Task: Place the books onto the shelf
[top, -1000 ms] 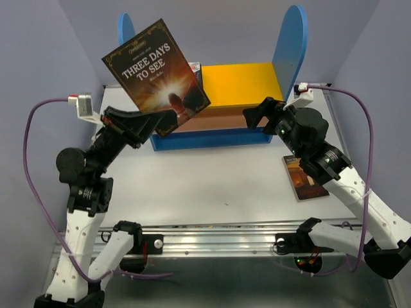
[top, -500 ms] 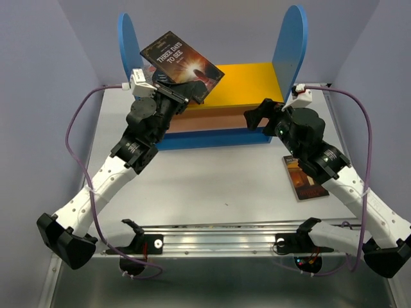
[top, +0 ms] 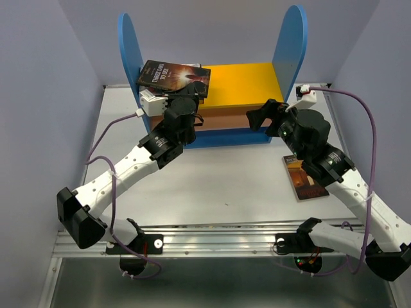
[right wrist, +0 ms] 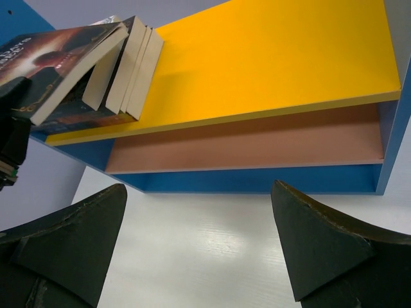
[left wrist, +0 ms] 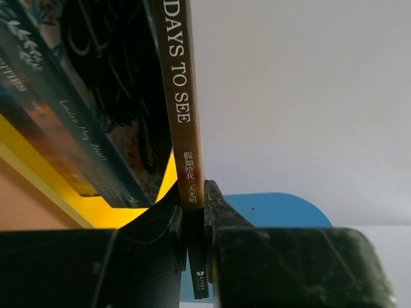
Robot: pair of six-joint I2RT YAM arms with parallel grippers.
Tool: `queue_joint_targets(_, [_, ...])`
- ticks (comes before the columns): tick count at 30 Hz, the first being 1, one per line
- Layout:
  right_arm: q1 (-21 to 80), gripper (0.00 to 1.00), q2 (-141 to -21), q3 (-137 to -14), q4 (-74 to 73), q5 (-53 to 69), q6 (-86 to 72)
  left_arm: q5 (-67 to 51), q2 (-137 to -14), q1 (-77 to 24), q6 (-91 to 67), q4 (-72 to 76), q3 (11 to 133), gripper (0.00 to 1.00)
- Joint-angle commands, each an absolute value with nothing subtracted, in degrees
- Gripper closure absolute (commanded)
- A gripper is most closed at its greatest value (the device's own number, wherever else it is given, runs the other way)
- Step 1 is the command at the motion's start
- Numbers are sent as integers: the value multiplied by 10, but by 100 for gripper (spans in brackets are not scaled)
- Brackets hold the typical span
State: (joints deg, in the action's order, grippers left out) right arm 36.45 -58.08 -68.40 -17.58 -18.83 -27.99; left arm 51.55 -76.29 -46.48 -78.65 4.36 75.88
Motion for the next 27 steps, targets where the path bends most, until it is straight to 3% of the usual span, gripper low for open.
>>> queue_joint_targets(1, [365,0,-566,-680,-165,-190,-272,591,-755,-467,-824,36,806,100])
queue_joint_targets(11, [365,0,-579,-681,-166,-170,-275,628,-812,-465,-948,-150,893,100])
queue_joint_targets(25, [365,0,-587,-682,-167,-166,-274,607,-844,-452,-981,-202,937,100])
queue_joint_targets(26, [365,0,-589,-682,-166,-165,-275,601,-847,-451,-981,-208,940,98])
queue_joint_targets(27, [365,0,-590,-683,-167,-164,-274,599,-848,-451,-981,-209,940,88])
